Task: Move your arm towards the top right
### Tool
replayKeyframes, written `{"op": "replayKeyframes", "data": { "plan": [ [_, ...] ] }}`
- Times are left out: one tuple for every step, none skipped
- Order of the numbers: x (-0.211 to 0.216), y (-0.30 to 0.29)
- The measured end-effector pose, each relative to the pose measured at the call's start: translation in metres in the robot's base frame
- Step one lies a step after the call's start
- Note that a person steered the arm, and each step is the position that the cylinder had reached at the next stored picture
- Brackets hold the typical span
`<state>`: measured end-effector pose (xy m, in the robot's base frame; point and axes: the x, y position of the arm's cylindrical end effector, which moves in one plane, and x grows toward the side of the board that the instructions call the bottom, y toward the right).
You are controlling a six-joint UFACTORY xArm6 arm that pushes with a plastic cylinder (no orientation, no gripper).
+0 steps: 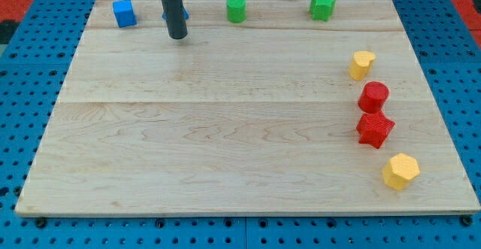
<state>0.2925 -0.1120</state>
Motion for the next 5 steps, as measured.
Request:
{"op": "replayKeyframes", "data": {
  "plan": [
    [0.0,0.0],
    [0.0,0.0],
    [0.026,0.037],
    [0.066,0.115],
    [0.029,0.212]
  ]
}}
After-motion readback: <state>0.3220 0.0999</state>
